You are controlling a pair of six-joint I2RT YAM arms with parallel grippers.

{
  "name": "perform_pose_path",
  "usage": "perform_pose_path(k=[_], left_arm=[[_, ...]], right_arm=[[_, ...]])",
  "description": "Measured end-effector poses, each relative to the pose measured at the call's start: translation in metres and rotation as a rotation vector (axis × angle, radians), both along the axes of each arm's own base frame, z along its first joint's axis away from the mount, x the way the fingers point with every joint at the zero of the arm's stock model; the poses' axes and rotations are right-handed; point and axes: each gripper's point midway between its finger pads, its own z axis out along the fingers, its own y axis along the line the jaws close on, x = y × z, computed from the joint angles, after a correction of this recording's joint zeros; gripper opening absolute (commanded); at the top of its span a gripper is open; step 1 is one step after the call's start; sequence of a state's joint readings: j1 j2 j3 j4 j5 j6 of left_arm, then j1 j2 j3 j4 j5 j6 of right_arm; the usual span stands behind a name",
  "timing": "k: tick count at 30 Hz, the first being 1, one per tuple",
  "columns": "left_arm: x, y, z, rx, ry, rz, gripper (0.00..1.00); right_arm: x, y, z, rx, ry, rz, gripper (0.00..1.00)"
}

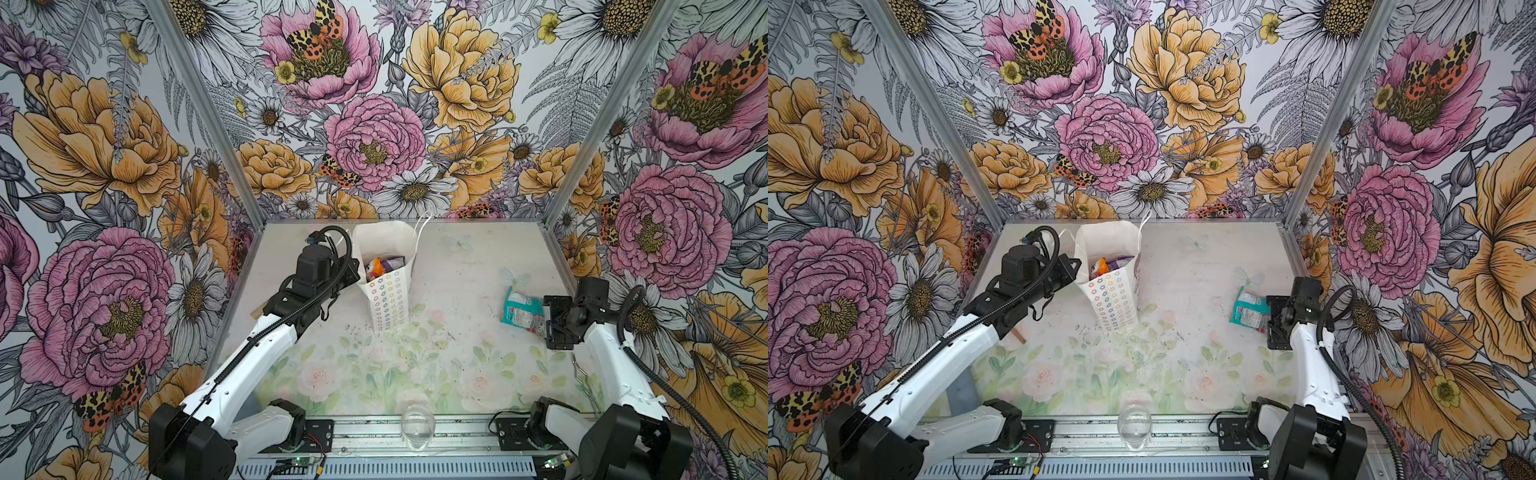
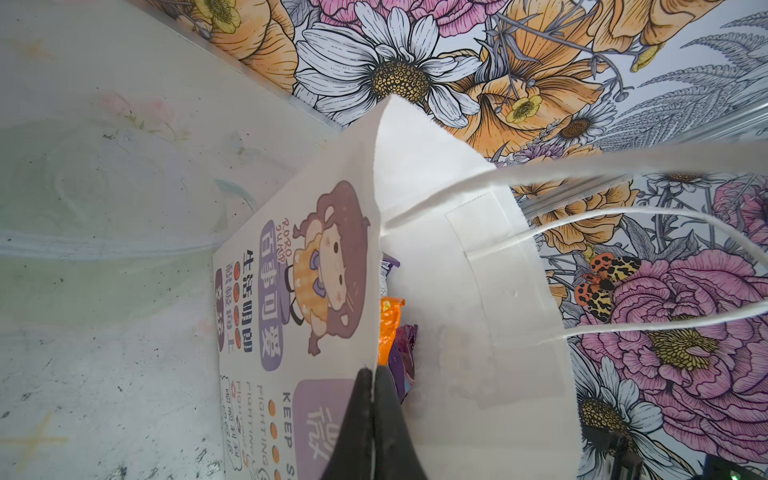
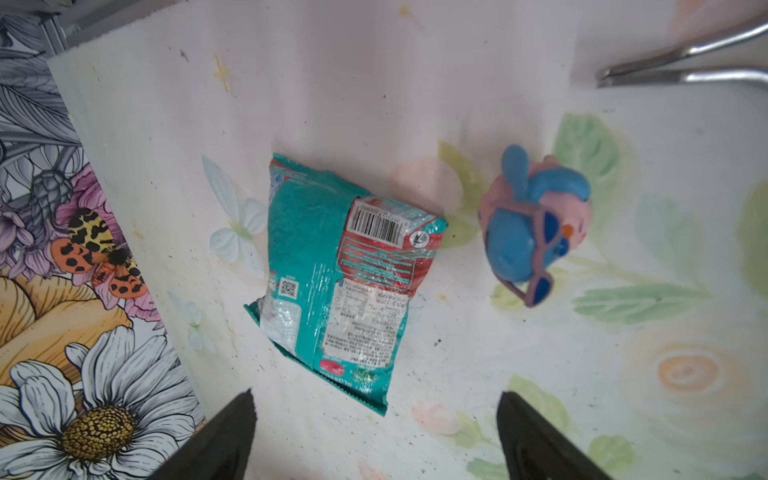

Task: Place the snacks into the paper bag
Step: 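Lower the right gripper onto the teal packet and grasp its top edge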

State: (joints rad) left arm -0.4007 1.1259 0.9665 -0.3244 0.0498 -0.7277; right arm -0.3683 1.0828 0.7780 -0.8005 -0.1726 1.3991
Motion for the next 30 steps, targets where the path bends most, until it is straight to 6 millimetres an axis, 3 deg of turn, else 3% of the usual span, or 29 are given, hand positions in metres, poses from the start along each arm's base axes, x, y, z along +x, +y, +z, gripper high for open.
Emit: perform_pose_path(k=[16, 30], left_arm=[[0.0, 0.0, -0.001, 0.0, 0.001, 0.0, 0.0], [0.0, 0.0, -0.001, 0.001, 0.001, 0.0, 0.0]], right_arm=[[0.019, -0.003, -0.042, 0.098, 0.061, -0.094, 1.0], [0.054, -0.009, -0.048, 0.133, 0.075, -0.068, 1.0]])
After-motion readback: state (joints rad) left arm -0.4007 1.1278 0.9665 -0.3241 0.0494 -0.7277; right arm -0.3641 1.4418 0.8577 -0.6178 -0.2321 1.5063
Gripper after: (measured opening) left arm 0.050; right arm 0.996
